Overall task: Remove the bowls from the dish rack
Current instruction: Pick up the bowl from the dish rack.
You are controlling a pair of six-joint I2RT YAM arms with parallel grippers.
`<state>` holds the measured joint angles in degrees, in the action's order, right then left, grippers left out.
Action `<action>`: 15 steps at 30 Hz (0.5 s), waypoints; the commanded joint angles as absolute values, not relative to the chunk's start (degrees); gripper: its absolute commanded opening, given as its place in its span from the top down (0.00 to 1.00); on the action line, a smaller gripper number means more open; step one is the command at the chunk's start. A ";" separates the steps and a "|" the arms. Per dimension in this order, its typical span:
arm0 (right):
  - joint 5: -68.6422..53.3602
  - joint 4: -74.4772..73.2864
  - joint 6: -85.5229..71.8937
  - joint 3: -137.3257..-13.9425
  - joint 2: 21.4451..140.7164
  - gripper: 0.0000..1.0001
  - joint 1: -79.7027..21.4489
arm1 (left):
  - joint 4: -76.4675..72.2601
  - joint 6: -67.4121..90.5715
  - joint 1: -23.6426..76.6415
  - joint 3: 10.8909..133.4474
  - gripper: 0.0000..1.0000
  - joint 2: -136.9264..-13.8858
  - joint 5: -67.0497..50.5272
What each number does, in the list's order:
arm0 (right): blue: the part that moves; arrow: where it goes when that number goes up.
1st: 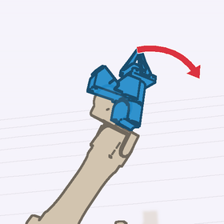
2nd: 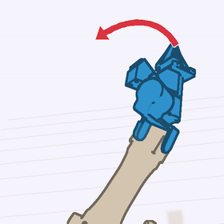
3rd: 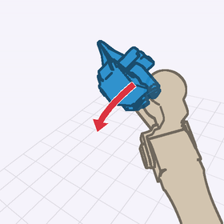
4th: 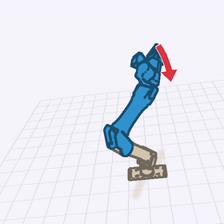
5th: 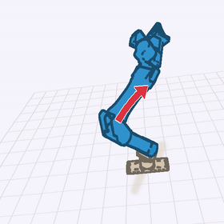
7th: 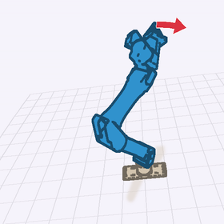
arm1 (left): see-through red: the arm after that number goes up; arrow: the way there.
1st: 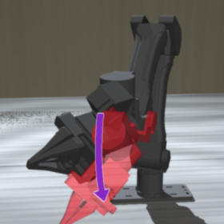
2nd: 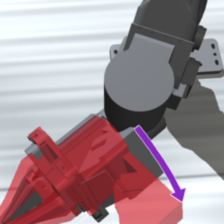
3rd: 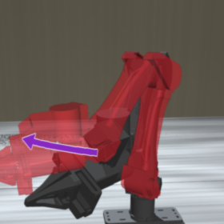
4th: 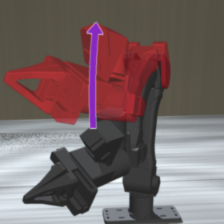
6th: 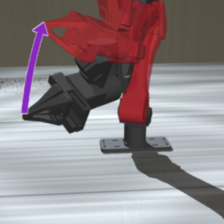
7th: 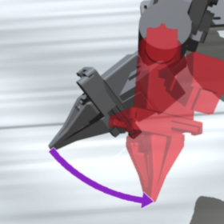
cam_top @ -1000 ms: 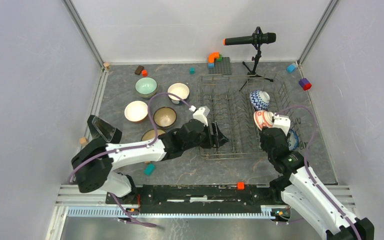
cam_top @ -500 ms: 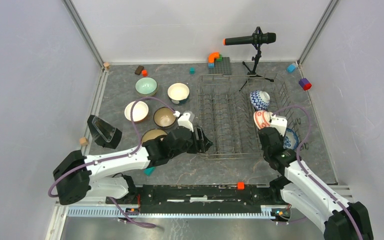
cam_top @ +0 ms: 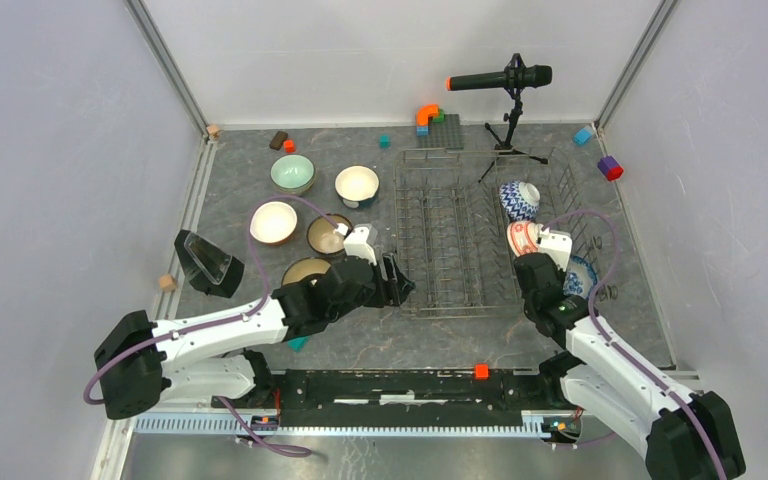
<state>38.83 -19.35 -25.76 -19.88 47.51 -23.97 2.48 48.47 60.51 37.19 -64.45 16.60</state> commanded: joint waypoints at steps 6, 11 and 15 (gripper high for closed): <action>34.30 -21.16 -24.98 -19.69 45.62 0.86 -23.63 | 3.09 45.89 60.70 36.32 0.26 -62.79 19.80; 33.20 -23.26 -23.76 -21.05 42.72 0.99 -23.67 | 3.92 45.87 60.65 36.34 0.26 -62.97 20.28; 32.40 -24.38 -22.88 -22.43 41.84 1.00 -23.65 | 3.96 45.97 60.65 36.41 0.26 -63.00 20.21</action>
<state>34.39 -21.04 -23.53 -20.14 42.41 -23.83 4.27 48.27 60.49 36.45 -64.10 18.55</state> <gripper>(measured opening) 0.015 0.739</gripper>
